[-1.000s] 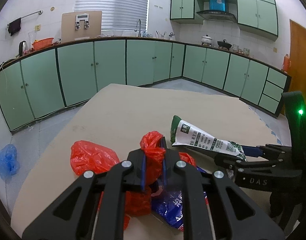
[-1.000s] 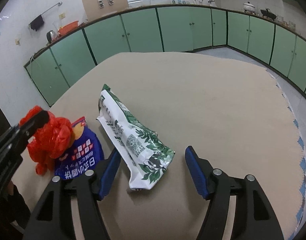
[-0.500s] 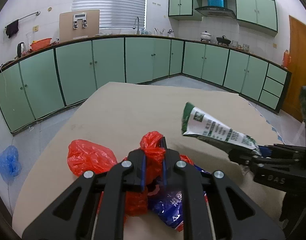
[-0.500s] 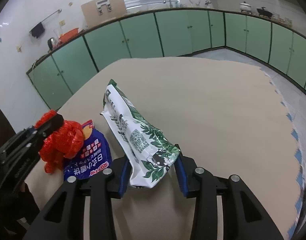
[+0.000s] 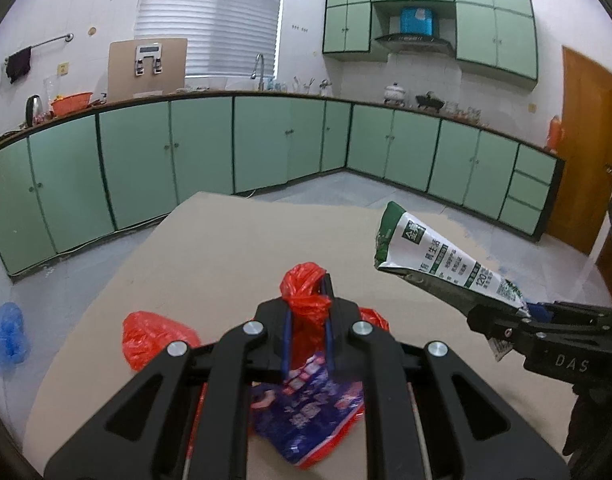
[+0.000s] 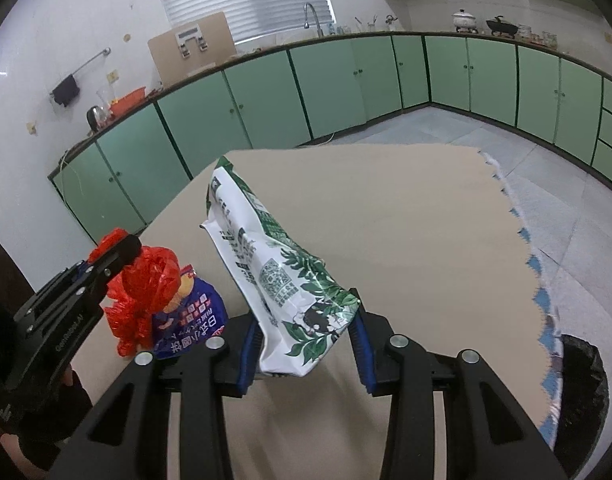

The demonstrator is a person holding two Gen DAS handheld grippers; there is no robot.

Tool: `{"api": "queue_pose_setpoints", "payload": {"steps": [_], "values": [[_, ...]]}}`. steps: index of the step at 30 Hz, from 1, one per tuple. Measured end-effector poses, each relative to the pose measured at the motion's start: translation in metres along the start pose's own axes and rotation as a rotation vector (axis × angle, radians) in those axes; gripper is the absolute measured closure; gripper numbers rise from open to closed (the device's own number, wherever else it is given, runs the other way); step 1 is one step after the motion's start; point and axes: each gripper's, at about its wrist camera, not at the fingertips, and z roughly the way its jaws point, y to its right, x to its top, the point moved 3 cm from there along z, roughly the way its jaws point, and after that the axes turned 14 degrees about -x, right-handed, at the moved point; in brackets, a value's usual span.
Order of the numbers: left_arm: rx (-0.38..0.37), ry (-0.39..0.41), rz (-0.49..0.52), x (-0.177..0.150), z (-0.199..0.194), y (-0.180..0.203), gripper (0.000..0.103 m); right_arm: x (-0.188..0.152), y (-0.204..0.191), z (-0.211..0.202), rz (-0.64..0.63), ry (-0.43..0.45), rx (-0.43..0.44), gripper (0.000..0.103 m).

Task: Collect trash
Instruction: 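Carry the tube wrapper and red mesh bag over the black bin with both tools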

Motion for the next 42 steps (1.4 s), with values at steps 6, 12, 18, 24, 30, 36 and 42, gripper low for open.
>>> {"api": "queue_pose_setpoints", "payload": {"steps": [6, 12, 18, 24, 30, 36, 42], "values": [[-0.072, 0.045, 0.015, 0.011, -0.011, 0.028, 0.092, 0.000, 0.026, -0.027, 0.037, 0.032, -0.013, 0.064], [-0.137, 0.065, 0.047, 0.017, -0.012, 0.068, 0.092, -0.006, 0.062, -0.054, 0.083, 0.057, -0.065, 0.064], [-0.207, 0.052, 0.082, 0.010, -0.003, 0.114, 0.092, -0.017, 0.106, -0.073, 0.154, 0.068, -0.131, 0.064], [-0.293, 0.022, 0.119, -0.001, 0.011, 0.169, 0.092, -0.028, 0.154, -0.095, 0.219, 0.084, -0.213, 0.064], [-0.375, -0.025, 0.150, -0.016, 0.031, 0.225, 0.092, -0.042, 0.197, -0.117, 0.273, 0.099, -0.299, 0.064], [-0.442, -0.064, 0.199, -0.035, 0.047, 0.279, 0.092, -0.056, 0.234, -0.137, 0.317, 0.112, -0.365, 0.064], [-0.481, -0.083, 0.232, -0.044, 0.066, 0.319, 0.092, -0.070, 0.267, -0.150, 0.345, 0.112, -0.426, 0.064]]}}
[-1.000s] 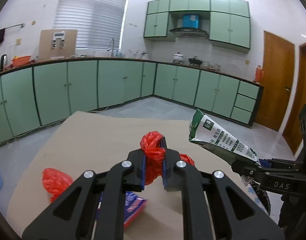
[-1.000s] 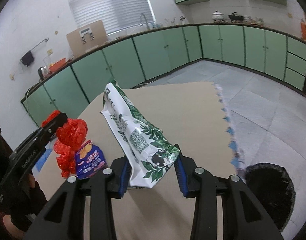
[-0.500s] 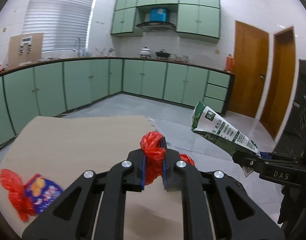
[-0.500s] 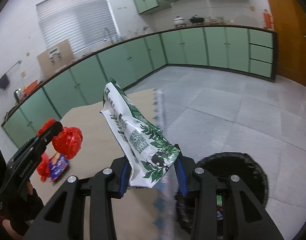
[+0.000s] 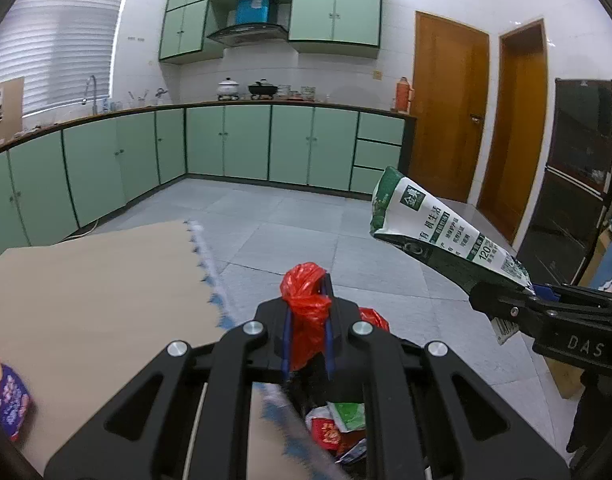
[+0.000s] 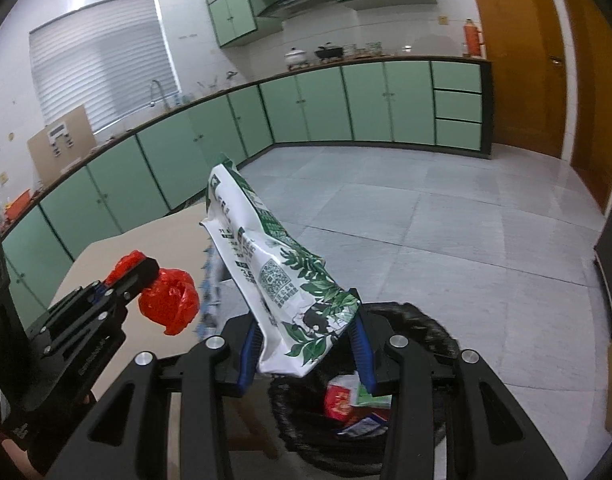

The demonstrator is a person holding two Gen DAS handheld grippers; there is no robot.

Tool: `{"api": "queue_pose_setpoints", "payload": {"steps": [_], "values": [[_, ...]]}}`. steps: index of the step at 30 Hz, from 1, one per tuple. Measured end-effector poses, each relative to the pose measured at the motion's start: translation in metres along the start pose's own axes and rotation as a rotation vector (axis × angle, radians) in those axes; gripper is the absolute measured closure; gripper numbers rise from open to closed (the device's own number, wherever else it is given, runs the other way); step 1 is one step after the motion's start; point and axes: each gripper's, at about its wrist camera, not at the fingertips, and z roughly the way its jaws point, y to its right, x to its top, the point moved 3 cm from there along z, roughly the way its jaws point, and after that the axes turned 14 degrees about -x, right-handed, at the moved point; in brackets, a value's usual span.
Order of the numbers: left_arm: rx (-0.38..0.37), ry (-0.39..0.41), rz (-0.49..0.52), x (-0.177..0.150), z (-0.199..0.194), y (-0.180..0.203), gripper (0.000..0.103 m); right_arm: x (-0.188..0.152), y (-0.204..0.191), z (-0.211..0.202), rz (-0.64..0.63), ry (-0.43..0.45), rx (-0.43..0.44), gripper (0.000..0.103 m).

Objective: Collect trash

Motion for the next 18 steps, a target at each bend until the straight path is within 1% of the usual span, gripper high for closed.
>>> {"api": "queue_pose_setpoints", "payload": {"steps": [7, 11, 15, 16, 18], "values": [[-0.040, -0.020, 0.019, -0.001, 0.032, 0.026, 0.092, -0.007, 0.032, 0.014, 0.012, -0.013, -0.075, 0.064], [-0.064, -0.051, 0.019, -0.008, 0.047, 0.034, 0.092, -0.016, 0.048, 0.026, 0.030, -0.045, -0.098, 0.064], [-0.077, -0.087, 0.015, -0.014, 0.062, 0.034, 0.092, -0.027, 0.058, 0.046, 0.042, -0.093, -0.122, 0.064], [-0.081, -0.095, 0.016, -0.014, 0.065, 0.033, 0.090, -0.029, 0.059, 0.050, 0.044, -0.102, -0.127, 0.064], [-0.080, -0.107, 0.020, -0.016, 0.070, 0.033, 0.089, -0.033, 0.062, 0.060, 0.044, -0.125, -0.125, 0.063]]}}
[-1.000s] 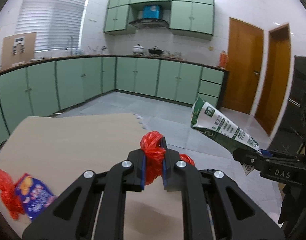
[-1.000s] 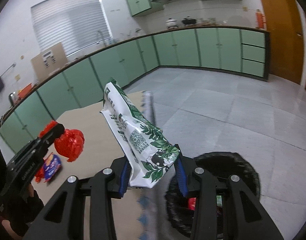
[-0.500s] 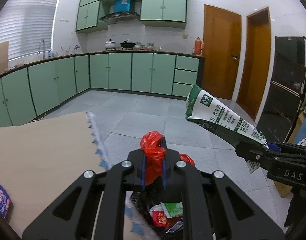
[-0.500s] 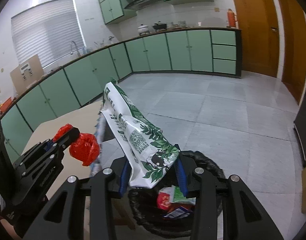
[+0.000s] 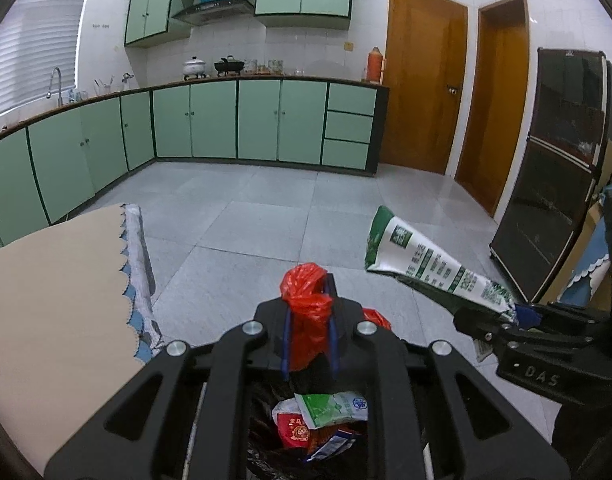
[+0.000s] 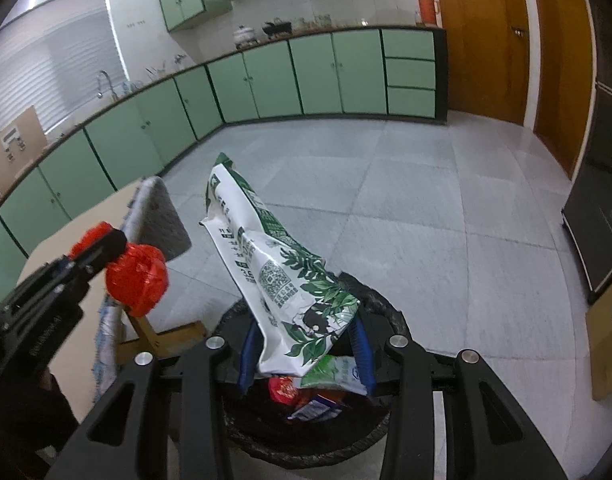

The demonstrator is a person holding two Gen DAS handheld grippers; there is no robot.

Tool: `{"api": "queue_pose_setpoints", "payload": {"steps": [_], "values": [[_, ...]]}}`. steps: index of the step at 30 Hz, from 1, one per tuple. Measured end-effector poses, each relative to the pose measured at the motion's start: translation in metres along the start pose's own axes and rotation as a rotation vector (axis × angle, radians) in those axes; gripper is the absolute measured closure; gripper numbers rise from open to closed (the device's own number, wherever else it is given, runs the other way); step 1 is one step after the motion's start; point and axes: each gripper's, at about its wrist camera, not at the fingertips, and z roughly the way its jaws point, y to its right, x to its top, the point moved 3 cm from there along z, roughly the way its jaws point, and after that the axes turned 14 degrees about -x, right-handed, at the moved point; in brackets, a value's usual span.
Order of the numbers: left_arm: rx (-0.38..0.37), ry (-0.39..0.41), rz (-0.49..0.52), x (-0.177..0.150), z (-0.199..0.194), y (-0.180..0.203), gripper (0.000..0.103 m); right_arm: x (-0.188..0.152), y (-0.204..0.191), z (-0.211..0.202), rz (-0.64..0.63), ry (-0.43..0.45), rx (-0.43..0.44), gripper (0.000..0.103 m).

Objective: Collect trash

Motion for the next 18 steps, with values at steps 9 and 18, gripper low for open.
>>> {"api": "queue_pose_setpoints", "payload": {"steps": [9, 18], "values": [[-0.004, -0.005, -0.028, 0.009, -0.001, -0.012, 0.060, -0.004, 0.015, 0.015, 0.017, -0.017, -0.054, 0.038], [0.066, 0.073, -0.045, 0.018, -0.049, -0.039, 0.036, 0.000, 0.006, -0.014, 0.041, 0.058, -0.050, 0.007]]}}
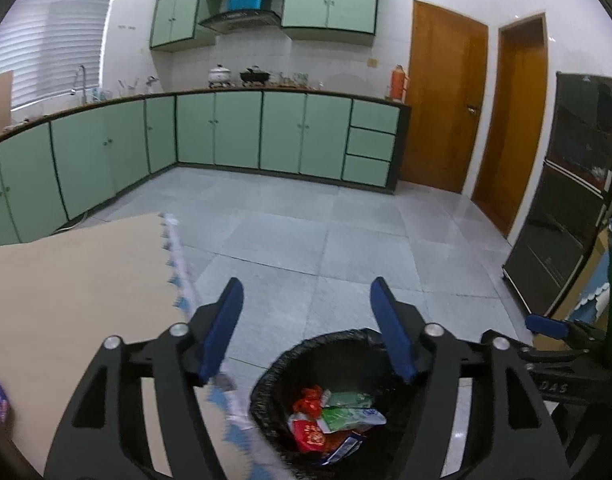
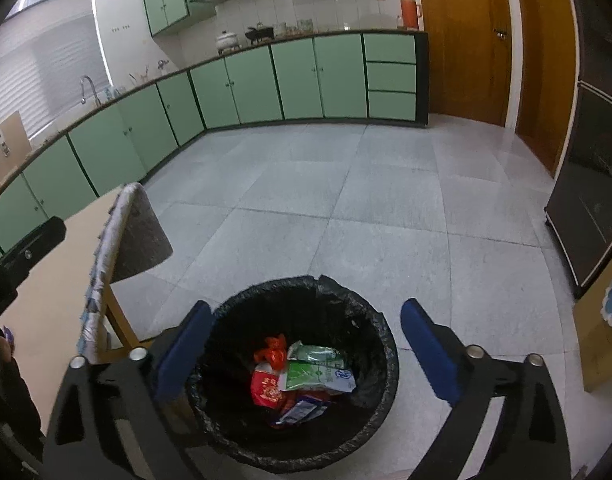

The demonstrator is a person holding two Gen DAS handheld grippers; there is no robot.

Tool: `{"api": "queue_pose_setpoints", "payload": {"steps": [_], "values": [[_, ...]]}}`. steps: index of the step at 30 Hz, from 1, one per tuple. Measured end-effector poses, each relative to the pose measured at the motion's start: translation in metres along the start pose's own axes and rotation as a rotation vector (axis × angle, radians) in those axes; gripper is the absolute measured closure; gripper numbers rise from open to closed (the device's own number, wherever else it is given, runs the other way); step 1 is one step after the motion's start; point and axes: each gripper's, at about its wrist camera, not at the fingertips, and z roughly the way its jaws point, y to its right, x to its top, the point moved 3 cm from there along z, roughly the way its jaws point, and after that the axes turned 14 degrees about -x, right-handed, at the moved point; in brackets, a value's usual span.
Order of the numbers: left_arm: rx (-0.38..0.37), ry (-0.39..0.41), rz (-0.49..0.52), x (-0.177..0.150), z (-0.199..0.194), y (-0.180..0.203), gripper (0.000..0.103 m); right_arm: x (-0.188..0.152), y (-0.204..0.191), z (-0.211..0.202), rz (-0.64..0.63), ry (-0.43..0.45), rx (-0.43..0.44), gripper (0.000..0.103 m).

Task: Collect trash
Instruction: 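Move both tools back over the table toward the red bag and blue snack bag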

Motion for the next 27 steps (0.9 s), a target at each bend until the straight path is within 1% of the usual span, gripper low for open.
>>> {"api": "queue_pose_setpoints", "payload": {"steps": [2, 4, 8, 13, 16, 19, 22, 23, 24, 27], "values": [[0.021, 0.020, -0.005, 0.001, -0.015, -0.009, 0.031, 0.003, -0.006, -0.008, 0.014, 0.018, 0.034, 0.006], [0.041, 0.033, -0.014, 0.004, -0.028, -0.018, 0.030, 0.004, -0.017, -0.016, 0.021, 0.039, 0.074, 0.006], [0.101, 0.066, -0.020, 0.007, -0.062, -0.042, 0.025, 0.008, -0.049, -0.035, -0.016, 0.086, 0.121, 0.006], [0.187, 0.085, -0.044, 0.004, -0.102, -0.076, 0.024, 0.009, -0.107, -0.056, -0.096, 0.135, 0.197, 0.006], [0.261, 0.094, -0.078, -0.002, -0.131, -0.106, 0.024, 0.005, -0.148, -0.064, -0.141, 0.146, 0.262, 0.006], [0.333, 0.100, -0.092, -0.007, -0.157, -0.131, 0.024, -0.002, -0.189, -0.071, -0.191, 0.150, 0.313, 0.006], [0.427, 0.099, -0.111, -0.019, -0.186, -0.162, 0.024, -0.013, -0.229, -0.077, -0.242, 0.149, 0.362, 0.006], [0.446, 0.099, -0.119, -0.022, -0.194, -0.170, 0.024, -0.017, -0.240, -0.078, -0.258, 0.147, 0.379, 0.006], [0.467, 0.099, -0.132, -0.027, -0.204, -0.179, 0.024, -0.023, -0.258, -0.079, -0.283, 0.142, 0.402, 0.006], [0.534, 0.098, -0.181, -0.037, -0.231, -0.209, 0.024, -0.034, -0.292, -0.085, -0.337, 0.129, 0.455, 0.006]]}}
